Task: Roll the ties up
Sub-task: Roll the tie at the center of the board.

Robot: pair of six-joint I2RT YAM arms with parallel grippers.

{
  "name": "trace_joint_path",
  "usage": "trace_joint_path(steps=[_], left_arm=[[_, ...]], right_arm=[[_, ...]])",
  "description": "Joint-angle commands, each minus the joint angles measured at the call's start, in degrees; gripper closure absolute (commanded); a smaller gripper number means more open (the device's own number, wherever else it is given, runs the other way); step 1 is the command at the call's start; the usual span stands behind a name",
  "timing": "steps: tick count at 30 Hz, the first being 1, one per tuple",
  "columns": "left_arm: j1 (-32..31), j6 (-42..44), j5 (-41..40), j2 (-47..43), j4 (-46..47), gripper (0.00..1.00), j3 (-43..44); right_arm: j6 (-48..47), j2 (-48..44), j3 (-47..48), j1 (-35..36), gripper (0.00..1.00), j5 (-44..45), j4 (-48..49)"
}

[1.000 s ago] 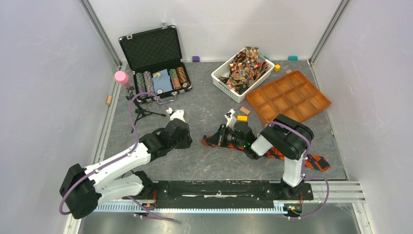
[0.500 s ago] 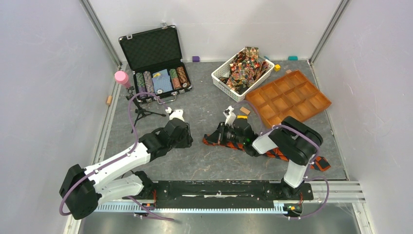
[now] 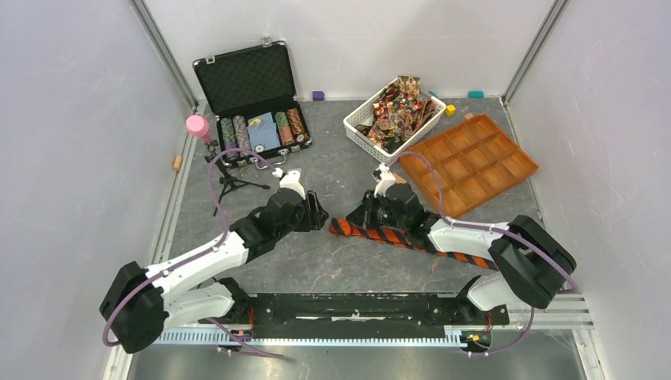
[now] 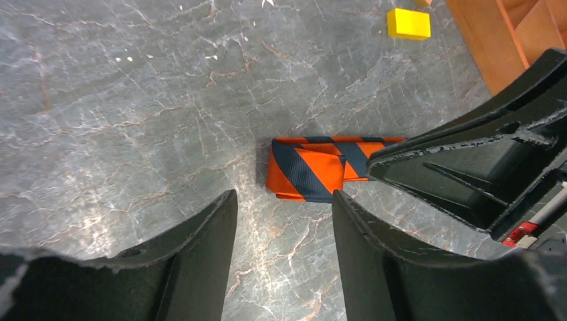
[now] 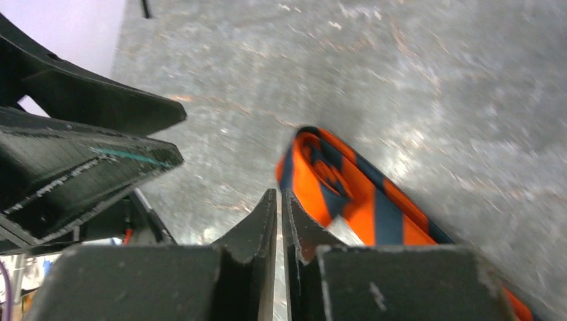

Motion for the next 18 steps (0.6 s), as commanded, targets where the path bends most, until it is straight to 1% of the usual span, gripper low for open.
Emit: trace_joint_path(steps=[1, 4, 11, 13, 18], left_arm=[[0.9, 1.1, 4.3, 2.6, 12.2, 0.38, -3.4], [1.4, 1.5, 5.5, 4.6, 14.6, 0.36, -4.1], [2.7, 2.2, 7.1, 9.1, 17.8, 0.34, -4.5], [3.0, 2.2, 7.7, 9.8, 18.5, 0.34, -4.8], [3.8, 2.3, 8.8, 11.5, 20.3, 0.36, -5.7]], right_arm=[[-1.6, -3.0, -3.0, 0.1, 0.88, 4.1, -7.0], [-1.0, -3.0, -3.5, 0.1, 0.85, 3.6, -6.6], [0.3, -1.3, -2.9, 0.1, 0.62, 2.1, -5.0], [0.9, -0.7, -2.6, 0.1, 0.60, 1.6, -4.5], [2.3, 1.0, -2.1, 0.1, 0.60, -0.3, -2.4]])
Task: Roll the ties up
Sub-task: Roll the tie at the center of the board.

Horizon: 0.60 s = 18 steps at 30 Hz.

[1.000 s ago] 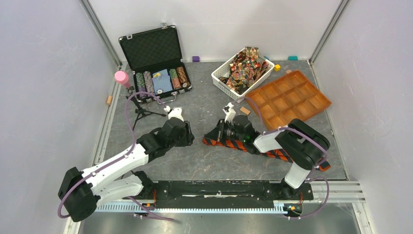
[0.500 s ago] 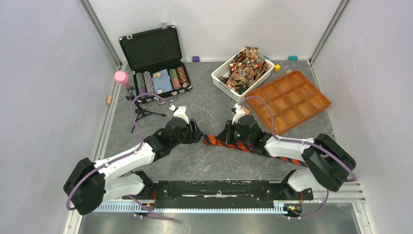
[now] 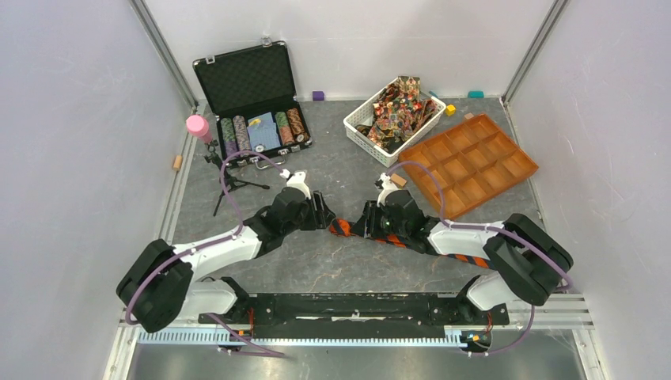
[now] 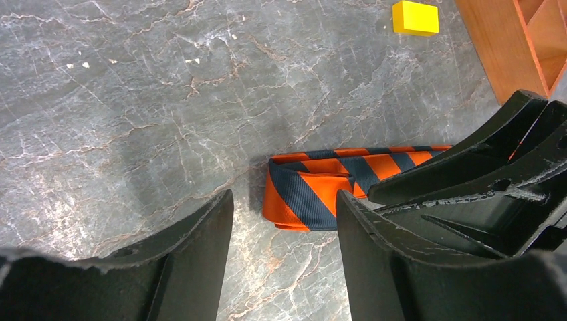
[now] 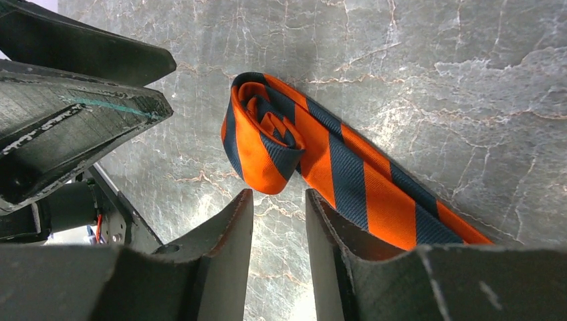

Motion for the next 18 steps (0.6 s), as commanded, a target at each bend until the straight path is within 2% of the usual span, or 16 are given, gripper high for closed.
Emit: trace_joint_path(steps=[1, 11, 18], left_arm=[[0.7, 2.3, 1.8, 1.4, 5.0, 0.37, -1.5], [1.0, 2.4, 3.4, 4.6, 6.9, 0.37, -1.9], [1.0, 3.0, 6.2, 6.0, 8.0, 0.40, -2.3]], right_arm=[[1.5, 1.4, 1.5, 0.2, 0.59, -2.1, 4.3], [1.7, 3.0, 3.1, 0.1, 0.54, -3.3, 5.0], [2.2, 6.3, 4.7, 0.2, 0.57, -1.4, 3.9]])
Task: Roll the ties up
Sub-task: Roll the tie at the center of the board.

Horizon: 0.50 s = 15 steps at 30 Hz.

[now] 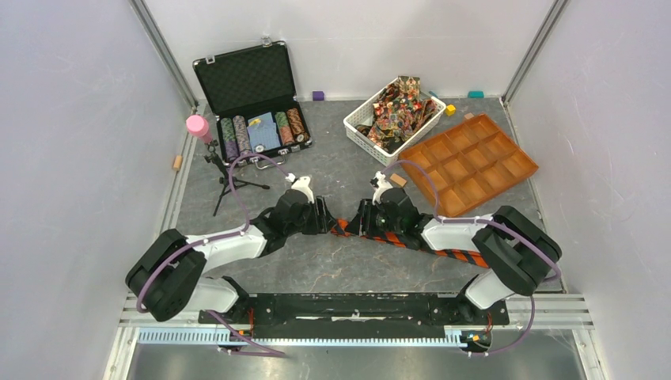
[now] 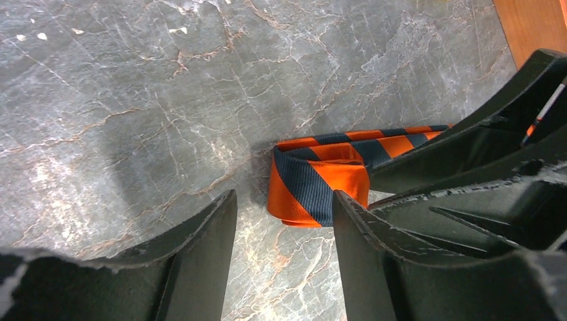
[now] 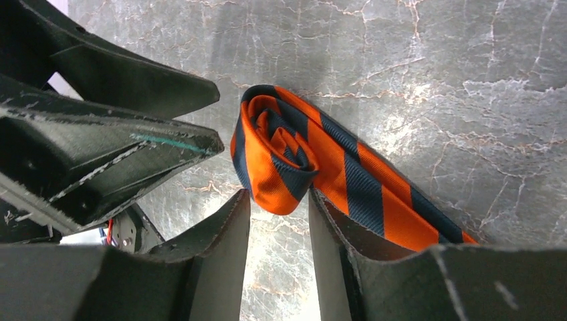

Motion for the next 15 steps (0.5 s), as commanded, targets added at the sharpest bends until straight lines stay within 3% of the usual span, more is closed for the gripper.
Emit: trace_joint_path(steps=[1, 15], left_arm=[[0.4, 2.4, 3.1, 1.2, 4.0, 0.40, -0.7], [0.4, 3.5, 8.2, 4.6, 8.3, 0.41, -1.3]], right_arm=[[0.7, 2.3, 2.8, 0.1, 0.58, 1.3, 1.3], [0.6, 3.2, 3.3, 0.2, 0.67, 6.6, -3.7]])
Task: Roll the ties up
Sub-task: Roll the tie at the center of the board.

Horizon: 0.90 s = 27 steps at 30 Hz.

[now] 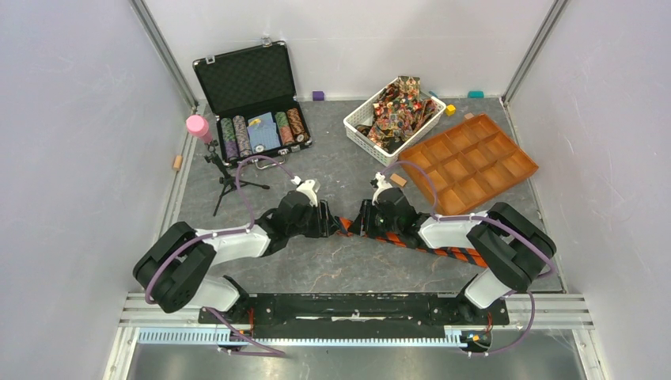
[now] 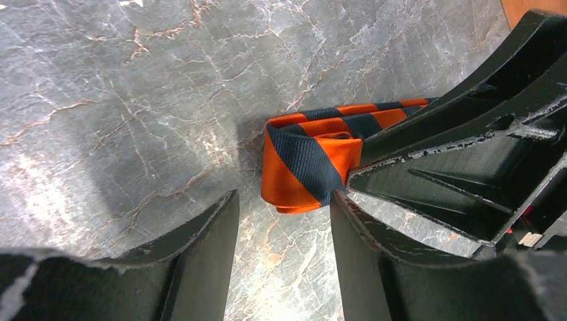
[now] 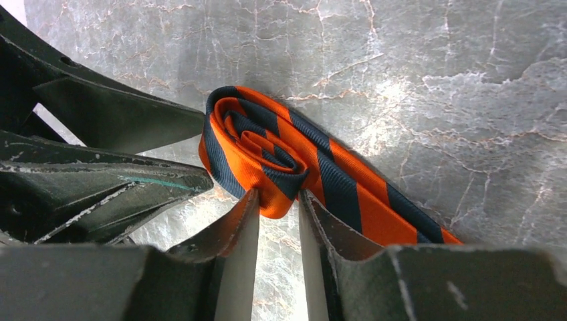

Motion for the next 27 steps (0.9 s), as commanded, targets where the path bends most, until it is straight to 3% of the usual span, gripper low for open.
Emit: trace_joint_path(steps=[1, 22, 27], left_arm=[[0.2, 2.7, 2.6, 1.0, 4.6, 0.41, -0.5], [0.2, 7.1, 5.0, 7.4, 10.9, 0.41, 0.8], [0.2, 7.1, 6.4, 7.7, 11.8, 0.49, 0.4]], right_arm=[[0.1, 0.4, 2.0, 0.1, 0.68, 2.9, -1.8], [-0.1, 1.6, 2.4, 0.1, 0.69, 3.0, -3.0], [-0.1, 1.6, 2.5, 0.1, 0.69, 3.0, -3.0]])
